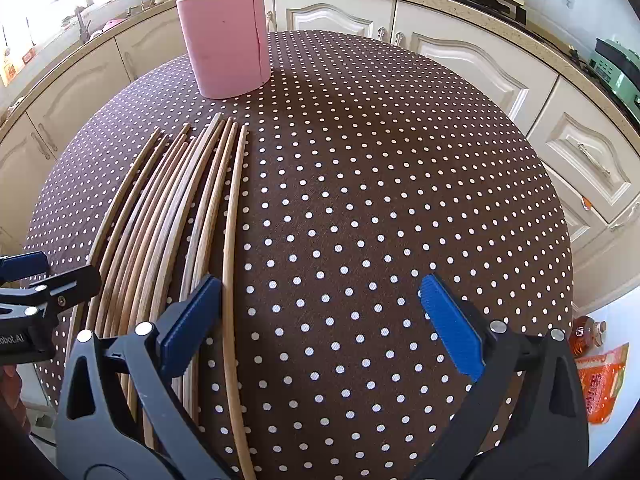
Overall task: Organize utensils
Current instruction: 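Lower the right gripper onto one wooden chopstick and close on it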
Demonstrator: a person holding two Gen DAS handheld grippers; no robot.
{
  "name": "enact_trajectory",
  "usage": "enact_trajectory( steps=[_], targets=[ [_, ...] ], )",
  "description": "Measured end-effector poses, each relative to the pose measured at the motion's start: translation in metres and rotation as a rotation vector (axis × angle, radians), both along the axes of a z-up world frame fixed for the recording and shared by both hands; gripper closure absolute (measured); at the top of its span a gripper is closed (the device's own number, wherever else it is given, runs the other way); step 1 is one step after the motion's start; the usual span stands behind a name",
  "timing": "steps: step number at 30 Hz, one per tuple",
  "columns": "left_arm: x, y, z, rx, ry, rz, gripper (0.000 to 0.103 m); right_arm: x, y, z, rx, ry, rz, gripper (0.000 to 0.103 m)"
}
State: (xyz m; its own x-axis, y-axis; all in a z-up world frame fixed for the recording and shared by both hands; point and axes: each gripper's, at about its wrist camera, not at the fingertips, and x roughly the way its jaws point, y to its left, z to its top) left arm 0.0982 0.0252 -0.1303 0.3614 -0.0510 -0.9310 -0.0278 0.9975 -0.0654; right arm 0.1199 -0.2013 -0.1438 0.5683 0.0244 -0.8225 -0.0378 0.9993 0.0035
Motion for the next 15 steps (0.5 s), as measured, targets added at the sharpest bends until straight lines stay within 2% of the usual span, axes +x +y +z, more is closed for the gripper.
enact_trajectory(
  steps=[5,8,11,13,15],
  targets=[
    [0.017,-0.007,-0.006,0.026,0.008,0.004,0.004,0.004,0.004,0.004,-0.027,-0.008,0.019,0.007],
    [0.017,-0.009,-0.008,0.037,0.009,0.009,0.004,0.009,0.006,0.004,-0.009,-0.008,0.029,0.015],
    [0.021,-0.009,-0.009,0.040,0.010,0.011,0.004,0.011,0.012,0.008,-0.004,-0.023,0.053,0.035],
    [0.022,-0.009,-0.009,0.041,0.010,0.010,0.004,0.010,0.018,0.010,-0.004,-0.034,0.078,0.063],
    [0.025,-0.009,-0.009,0.046,0.010,0.009,0.004,0.010,0.025,0.010,-0.024,-0.051,0.104,0.072]
  ],
)
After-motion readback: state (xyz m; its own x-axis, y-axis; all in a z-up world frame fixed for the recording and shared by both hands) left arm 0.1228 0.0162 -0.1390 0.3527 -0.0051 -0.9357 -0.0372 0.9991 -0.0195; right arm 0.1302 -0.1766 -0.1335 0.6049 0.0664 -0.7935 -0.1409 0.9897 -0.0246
